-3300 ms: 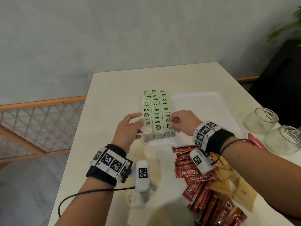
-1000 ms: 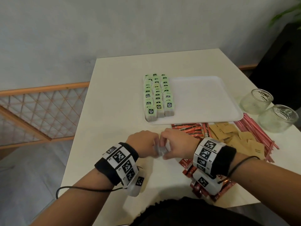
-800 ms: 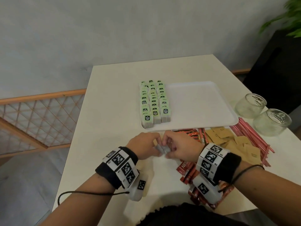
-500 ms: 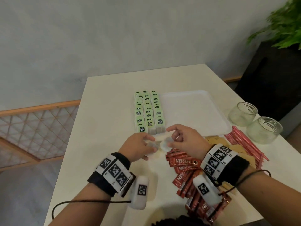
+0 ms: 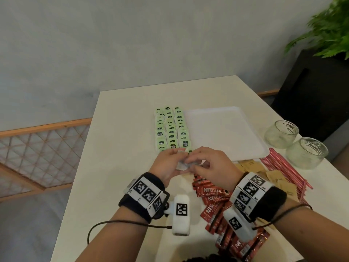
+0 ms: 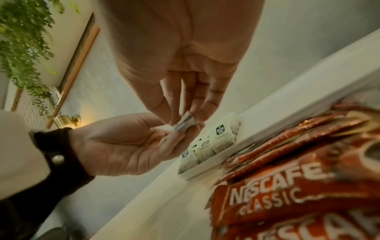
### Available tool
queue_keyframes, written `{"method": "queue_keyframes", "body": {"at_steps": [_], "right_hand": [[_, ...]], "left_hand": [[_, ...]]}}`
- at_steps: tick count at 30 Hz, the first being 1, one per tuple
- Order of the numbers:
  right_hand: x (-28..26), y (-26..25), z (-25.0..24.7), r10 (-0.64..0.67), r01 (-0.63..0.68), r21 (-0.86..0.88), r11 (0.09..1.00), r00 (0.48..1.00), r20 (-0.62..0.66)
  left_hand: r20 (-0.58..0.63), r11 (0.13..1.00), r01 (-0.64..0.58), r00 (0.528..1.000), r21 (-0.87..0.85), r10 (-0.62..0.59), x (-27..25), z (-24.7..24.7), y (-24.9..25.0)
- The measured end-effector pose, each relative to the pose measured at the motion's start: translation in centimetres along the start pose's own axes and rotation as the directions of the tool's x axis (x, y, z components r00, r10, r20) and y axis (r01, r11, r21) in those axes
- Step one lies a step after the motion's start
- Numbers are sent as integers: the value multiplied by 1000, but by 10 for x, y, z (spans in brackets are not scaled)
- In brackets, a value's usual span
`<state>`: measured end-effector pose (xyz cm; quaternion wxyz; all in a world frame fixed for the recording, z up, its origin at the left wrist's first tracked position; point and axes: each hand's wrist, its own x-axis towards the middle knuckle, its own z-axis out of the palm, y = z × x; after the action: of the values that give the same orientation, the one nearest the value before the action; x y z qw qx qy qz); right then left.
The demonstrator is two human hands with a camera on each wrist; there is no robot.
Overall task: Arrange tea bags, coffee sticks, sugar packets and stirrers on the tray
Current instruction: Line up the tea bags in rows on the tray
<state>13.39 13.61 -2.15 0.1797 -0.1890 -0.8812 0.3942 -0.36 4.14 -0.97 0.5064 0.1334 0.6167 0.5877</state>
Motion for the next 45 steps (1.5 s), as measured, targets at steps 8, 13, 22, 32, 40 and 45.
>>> {"method": "queue_keyframes", "body": {"at_steps": [8, 13, 22, 32, 40, 45], "right_hand": [[19, 3, -12, 256, -242, 112, 964, 957, -133], [34, 4, -16, 336, -331, 166, 929, 942, 0], [61, 15, -22, 253, -203, -299, 932, 958, 136], [95, 0, 9, 248, -156, -350, 924, 939, 236], [106, 6, 16, 308, -237, -318, 918, 931, 197], [98, 0, 11, 208, -198, -110, 974, 975, 83]], "left_hand": [[-19, 976, -106, 994, 189, 112, -1, -5, 0], [0, 941, -137, 990, 310, 144, 4, -25, 11], [82, 388, -230, 929, 893, 362, -4, -76, 41], [119, 382, -255, 931, 888, 346, -2, -83, 40], [72, 476, -254, 928, 842, 366, 2, -84, 42], [96, 496, -296, 916, 816, 389, 4, -77, 44]]}}
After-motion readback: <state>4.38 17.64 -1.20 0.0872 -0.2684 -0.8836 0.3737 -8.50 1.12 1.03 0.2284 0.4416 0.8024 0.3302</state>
